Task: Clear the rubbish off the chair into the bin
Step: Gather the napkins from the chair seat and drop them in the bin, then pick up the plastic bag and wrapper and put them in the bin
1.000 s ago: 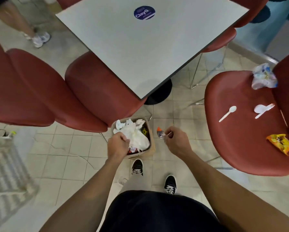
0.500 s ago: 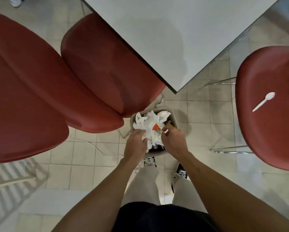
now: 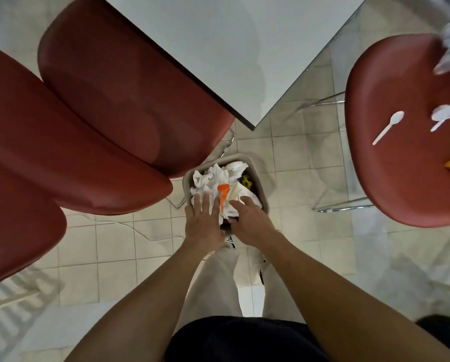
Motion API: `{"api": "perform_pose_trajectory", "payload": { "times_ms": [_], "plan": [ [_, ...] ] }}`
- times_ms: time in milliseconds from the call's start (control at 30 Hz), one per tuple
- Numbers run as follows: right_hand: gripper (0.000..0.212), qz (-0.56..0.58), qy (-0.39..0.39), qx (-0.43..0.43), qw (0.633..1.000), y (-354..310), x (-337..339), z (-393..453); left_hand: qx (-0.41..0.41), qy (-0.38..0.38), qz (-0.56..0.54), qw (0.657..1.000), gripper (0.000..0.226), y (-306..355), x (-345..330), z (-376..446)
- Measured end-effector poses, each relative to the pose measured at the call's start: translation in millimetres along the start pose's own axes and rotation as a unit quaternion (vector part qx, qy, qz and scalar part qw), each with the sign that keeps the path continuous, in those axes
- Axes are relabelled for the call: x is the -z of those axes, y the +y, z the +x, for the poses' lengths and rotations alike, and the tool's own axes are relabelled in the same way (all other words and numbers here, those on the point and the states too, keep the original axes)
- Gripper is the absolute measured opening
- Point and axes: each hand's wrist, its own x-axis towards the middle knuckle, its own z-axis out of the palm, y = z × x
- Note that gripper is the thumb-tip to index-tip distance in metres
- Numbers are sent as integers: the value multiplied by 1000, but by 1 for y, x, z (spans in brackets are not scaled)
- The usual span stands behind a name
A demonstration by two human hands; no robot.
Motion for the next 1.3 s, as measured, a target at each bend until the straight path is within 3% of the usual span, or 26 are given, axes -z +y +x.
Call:
{"api": "perform_pose_trajectory", "payload": {
  "times_ms": [333, 567, 667, 1000, 1300],
  "plan": [
    [50, 49, 70, 21, 996, 33, 46, -46, 41, 129, -106, 985, 59, 32, 45, -20],
    [57, 67, 99, 22, 993, 90, 84, -93, 28, 171, -112, 979, 38, 106, 76, -39],
    [56, 69, 109, 20, 991, 125, 99, -111, 16, 172, -130, 976, 40, 140, 81, -41],
    [56, 132, 191, -82, 969, 246, 165, -154, -66, 133, -112, 983, 41, 261, 114, -20],
    [54, 230, 280, -155, 919, 317, 234, -151, -208, 141, -43, 967, 45, 357, 170, 48]
  ]
}}
